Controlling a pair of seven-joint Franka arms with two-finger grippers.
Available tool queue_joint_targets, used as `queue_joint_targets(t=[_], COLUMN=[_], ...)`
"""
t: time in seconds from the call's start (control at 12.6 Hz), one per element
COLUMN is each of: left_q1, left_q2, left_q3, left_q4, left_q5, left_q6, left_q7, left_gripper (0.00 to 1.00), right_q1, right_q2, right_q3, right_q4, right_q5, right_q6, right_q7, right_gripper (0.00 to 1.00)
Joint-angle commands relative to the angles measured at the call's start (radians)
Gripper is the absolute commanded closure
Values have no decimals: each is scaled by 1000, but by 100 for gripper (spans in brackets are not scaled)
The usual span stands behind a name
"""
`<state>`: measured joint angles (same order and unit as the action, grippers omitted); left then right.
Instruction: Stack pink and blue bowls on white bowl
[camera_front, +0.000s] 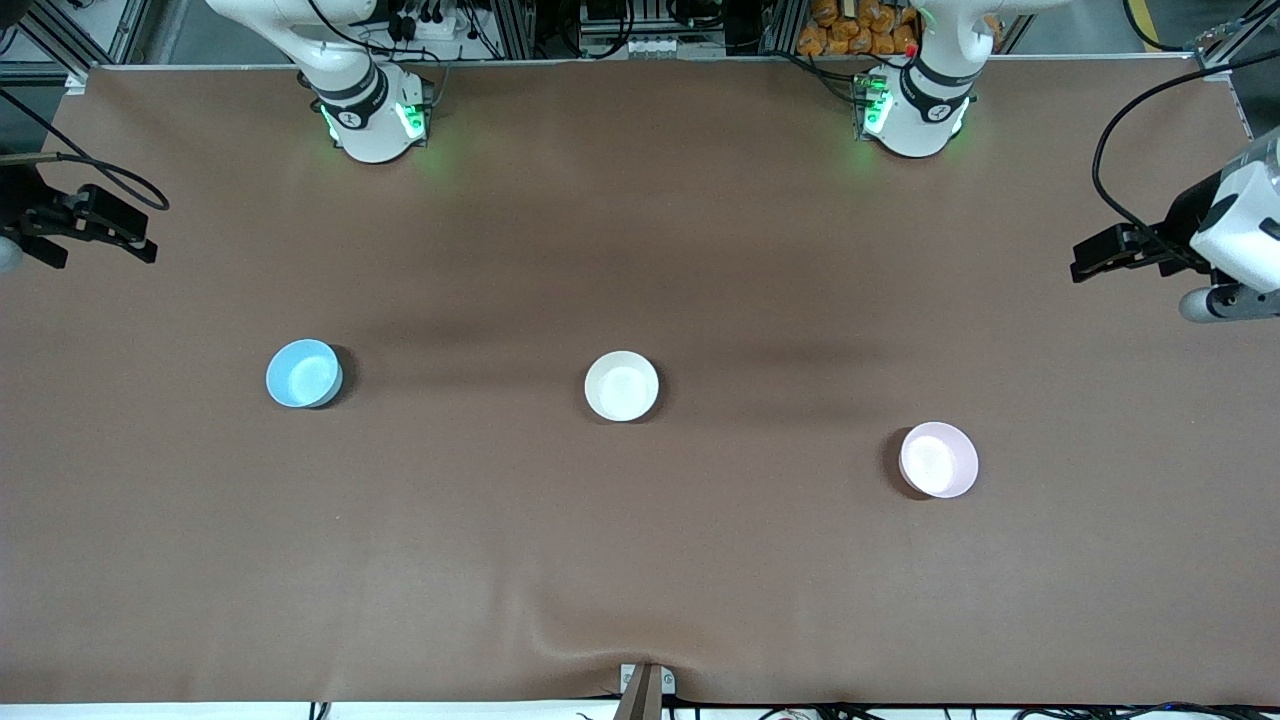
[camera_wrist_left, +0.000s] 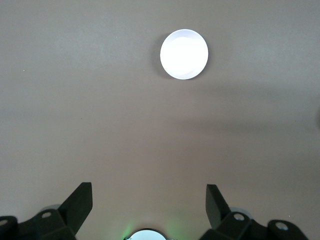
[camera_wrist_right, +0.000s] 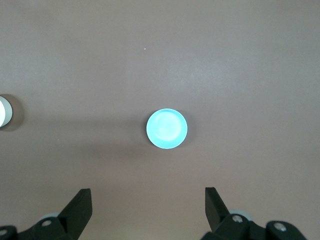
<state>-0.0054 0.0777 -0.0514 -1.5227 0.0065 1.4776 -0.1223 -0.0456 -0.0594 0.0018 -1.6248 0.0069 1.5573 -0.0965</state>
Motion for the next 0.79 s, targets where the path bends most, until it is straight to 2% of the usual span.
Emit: queue_joint_targets(t=[0.0,0.48,0.71], left_q1=[-8,1,-8], left_q2=[-1,28,88], left_q3=[-4,-2,-2], left_q4=[9,16,15], left_q5=[1,1,-2], left_q6=[9,59,121], left_q7=[6,24,26], left_gripper=[0,0,0], right_q1=[-8,-8,-8], right_q2=[9,10,10], right_q3=[6,6,6], right_q4=[17,17,17], right_q5=[-4,-4,-4], right_q6=[-9,-9,-9], right_q7=[6,6,6], right_gripper=[0,0,0])
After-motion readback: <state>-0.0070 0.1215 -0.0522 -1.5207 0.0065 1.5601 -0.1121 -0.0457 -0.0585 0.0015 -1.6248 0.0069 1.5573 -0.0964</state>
